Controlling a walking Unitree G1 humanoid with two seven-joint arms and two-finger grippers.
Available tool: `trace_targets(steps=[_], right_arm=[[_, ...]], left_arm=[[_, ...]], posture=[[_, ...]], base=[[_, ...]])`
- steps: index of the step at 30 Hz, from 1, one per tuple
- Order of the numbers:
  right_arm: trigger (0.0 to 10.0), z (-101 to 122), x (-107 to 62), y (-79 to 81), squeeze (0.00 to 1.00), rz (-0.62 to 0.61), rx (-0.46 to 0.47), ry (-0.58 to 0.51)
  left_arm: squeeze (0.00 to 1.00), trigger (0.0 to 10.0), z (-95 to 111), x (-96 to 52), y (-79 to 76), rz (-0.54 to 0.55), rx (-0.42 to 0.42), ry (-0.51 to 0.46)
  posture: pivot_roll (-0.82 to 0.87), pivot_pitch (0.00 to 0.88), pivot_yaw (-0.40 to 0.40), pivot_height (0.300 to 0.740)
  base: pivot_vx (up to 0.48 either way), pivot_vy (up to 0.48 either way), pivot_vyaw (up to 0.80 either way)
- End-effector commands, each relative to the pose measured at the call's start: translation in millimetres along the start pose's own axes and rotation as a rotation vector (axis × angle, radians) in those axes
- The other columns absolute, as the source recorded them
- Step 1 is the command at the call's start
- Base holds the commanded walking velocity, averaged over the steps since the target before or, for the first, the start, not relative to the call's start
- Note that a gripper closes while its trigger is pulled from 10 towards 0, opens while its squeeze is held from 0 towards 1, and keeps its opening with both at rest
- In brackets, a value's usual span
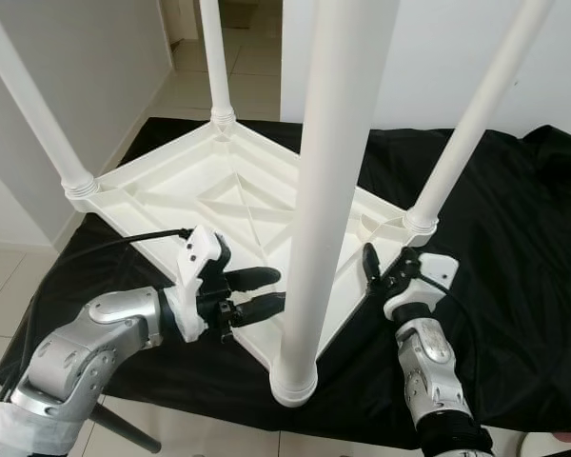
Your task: Building children table
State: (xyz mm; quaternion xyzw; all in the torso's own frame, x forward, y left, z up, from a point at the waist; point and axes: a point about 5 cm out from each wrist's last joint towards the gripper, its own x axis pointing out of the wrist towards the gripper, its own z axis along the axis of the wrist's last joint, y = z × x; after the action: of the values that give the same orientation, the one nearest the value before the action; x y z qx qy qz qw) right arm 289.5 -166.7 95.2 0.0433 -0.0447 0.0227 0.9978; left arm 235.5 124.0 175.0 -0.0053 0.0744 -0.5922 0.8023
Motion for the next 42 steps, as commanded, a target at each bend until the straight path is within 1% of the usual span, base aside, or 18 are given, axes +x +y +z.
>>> trace_targets(steps=[1, 3, 5, 9, 11, 16, 19, 21, 23, 24, 26, 27, 28, 29, 32, 36, 38, 42], right_arm=[[10.0, -1, -1.3, 2.4, 0.00, 0.001, -0.038, 0.033], [10.0, 3, -0.6, -1.9, 0.00, -0.035, -0.135, 0.100], [10.0, 3, -0.1, -5.5, 0.00, -0.061, -0.170, 0.129], [10.0, 5, 0.3, -13.8, 0.00, -0.107, -0.175, 0.155], [10.0, 11, -0.3, -23.8, 0.00, -0.132, -0.222, 0.162], [10.0, 31, -10.5, -65.0, 0.00, -0.157, -0.400, 0.217], [10.0, 35, -13.1, -74.6, 0.00, -0.178, -0.429, 0.235], [10.0, 44, -19.3, -100.8, 0.00, -0.285, -0.480, 0.273], [10.0, 44, -19.3, -100.8, 0.00, -0.285, -0.480, 0.273], [10.0, 51, -21.4, -114.3, 0.00, -0.363, -0.502, 0.262], [10.0, 56, -22.7, -122.9, 0.00, -0.424, -0.493, 0.241], [10.0, 64, -21.6, -122.3, 0.00, -0.438, -0.446, 0.167], [10.0, 64, -21.6, -122.3, 0.00, -0.438, -0.446, 0.167], [10.0, 70, -20.5, -115.6, 0.00, -0.416, -0.399, 0.097], [10.0, 75, -19.7, -108.1, 0.00, -0.387, -0.362, 0.041], [10.0, 87, -20.0, -76.8, 0.00, -0.226, -0.324, -0.062], [10.0, 92, -21.6, -69.9, 0.00, -0.172, -0.318, -0.092], [10.0, 95, -22.9, -68.1, 0.00, -0.155, -0.305, -0.107]], left_arm=[[0.00, 10.0, -3, -1.6, -5.6, -0.104, 0.000, 0.029], [0.00, 10.0, -3, 5.0, -12.2, -0.123, 0.013, 0.044], [0.00, 10.0, -3, 8.5, -14.4, -0.125, 0.017, 0.043], [0.00, 10.0, -1, 14.9, -15.9, -0.112, 0.023, 0.032], [0.00, 10.0, 1, 21.8, -17.5, -0.095, 0.031, 0.018], [0.00, 10.0, 9, 50.1, -19.1, -0.010, 0.025, -0.040], [0.00, 10.0, 13, 55.4, -18.3, 0.010, 0.019, -0.060], [0.00, 10.0, 24, 69.9, -20.2, 0.043, 0.018, -0.110], [0.00, 10.0, 24, 69.9, -20.2, 0.043, 0.018, -0.110], [0.00, 10.0, 30, 77.0, -23.7, 0.043, 0.021, -0.134], [0.00, 10.0, 33, 81.5, -25.3, 0.047, 0.028, -0.147], [0.00, 10.0, 36, 81.6, -22.2, 0.064, 0.037, -0.156], [0.00, 10.0, 36, 81.6, -22.2, 0.064, 0.037, -0.156], [0.00, 10.0, 38, 76.5, -13.5, 0.097, 0.055, -0.154], [0.00, 10.0, 38, 70.3, -4.5, 0.130, 0.075, -0.146], [0.00, 10.0, 31, 33.8, 31.1, 0.241, 0.165, -0.032], [0.00, 10.0, 28, 23.6, 37.1, 0.246, 0.196, 0.015], [0.00, 10.0, 26, 19.1, 40.7, 0.251, 0.212, 0.042]], posture=[[-0.05, 0.000, 0.038, 0.740], [-0.06, 0.000, 0.044, 0.740], [-0.06, 0.000, 0.044, 0.740], [-0.07, 0.000, 0.050, 0.740], [-0.09, 0.000, 0.053, 0.740], [-0.11, 0.000, 0.042, 0.740], [-0.11, 0.001, 0.040, 0.740], [-0.11, 0.006, 0.038, 0.740], [-0.11, 0.006, 0.038, 0.740], [-0.11, 0.009, 0.040, 0.740], [-0.10, 0.012, 0.040, 0.740], [-0.10, 0.015, 0.041, 0.740], [-0.10, 0.015, 0.041, 0.740], [-0.10, 0.015, 0.040, 0.740], [-0.09, 0.017, 0.042, 0.740], [-0.09, 0.021, 0.048, 0.740], [-0.09, 0.026, 0.051, 0.740], [-0.10, 0.030, 0.054, 0.740]], base=[[0.000, 0.000, 0.00], [0.000, 0.000, 0.00], [0.000, 0.000, 0.00], [0.000, 0.000, 0.00], [0.000, 0.000, 0.00], [0.000, 0.000, 0.00], [0.000, 0.000, 0.00], [0.000, 0.000, 0.00], [0.000, 0.000, 0.00], [0.000, 0.000, 0.00], [0.000, 0.000, 0.00], [0.000, 0.000, 0.00], [0.000, 0.000, 0.00], [0.000, 0.000, 0.00], [0.000, 0.000, 0.00], [0.000, 0.000, 0.00], [0.000, 0.000, 0.00], [0.000, 0.000, 0.00]])
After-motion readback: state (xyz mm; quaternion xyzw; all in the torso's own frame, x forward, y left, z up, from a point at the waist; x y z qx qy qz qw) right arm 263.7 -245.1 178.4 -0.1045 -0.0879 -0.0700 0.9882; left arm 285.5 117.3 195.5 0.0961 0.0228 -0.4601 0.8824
